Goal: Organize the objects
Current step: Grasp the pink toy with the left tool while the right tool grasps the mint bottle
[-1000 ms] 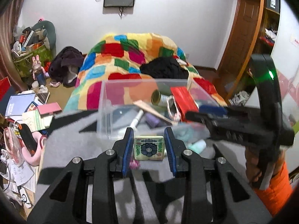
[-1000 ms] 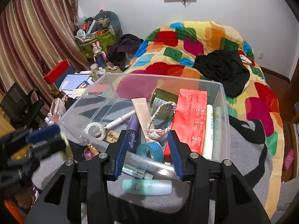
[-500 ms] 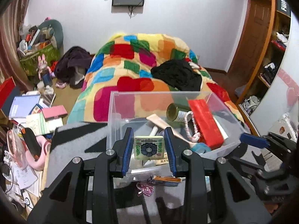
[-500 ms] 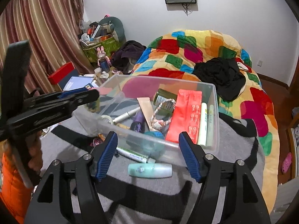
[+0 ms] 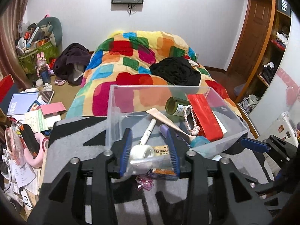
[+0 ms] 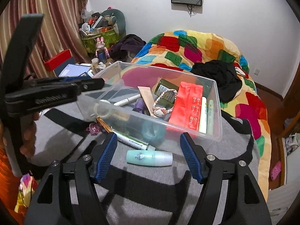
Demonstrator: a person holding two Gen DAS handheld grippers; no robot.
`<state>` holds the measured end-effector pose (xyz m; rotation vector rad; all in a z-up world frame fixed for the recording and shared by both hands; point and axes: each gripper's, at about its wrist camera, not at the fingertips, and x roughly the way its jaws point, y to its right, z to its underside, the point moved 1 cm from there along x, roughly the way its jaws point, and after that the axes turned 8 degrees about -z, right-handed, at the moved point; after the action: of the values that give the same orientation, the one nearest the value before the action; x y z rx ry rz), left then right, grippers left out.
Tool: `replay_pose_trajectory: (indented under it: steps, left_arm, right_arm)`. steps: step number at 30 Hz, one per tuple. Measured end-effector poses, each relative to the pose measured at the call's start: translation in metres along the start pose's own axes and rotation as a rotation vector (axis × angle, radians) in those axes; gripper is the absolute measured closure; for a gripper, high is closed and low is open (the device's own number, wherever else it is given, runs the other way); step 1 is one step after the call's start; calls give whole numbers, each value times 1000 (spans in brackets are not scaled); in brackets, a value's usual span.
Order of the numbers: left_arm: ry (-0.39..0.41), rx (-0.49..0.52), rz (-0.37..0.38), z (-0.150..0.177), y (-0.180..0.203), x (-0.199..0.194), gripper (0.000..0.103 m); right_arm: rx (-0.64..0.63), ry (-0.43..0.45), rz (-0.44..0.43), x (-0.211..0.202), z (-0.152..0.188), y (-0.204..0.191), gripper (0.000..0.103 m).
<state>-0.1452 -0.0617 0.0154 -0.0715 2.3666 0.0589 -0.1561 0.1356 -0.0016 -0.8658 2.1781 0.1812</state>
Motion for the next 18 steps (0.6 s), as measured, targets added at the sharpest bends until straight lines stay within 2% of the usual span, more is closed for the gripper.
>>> replay_pose_trajectory:
  steps: [1,7,12,18]
  left_arm:
    - [6,0,-1,2,-1,-4,54]
    - [4,23,-15,22,-8,-19,46]
    - [-61,35,-10,44,-14,-11,45]
    - [-165,81,-18,67,-10,18,45]
  right_arm:
    - [-1,-1,7,0,1,0,29]
    - [16,-29,23,6,15,6,24]
    - [45,-88,29,20,26,15,23]
    - [47,-139,9,35,32,15,19]
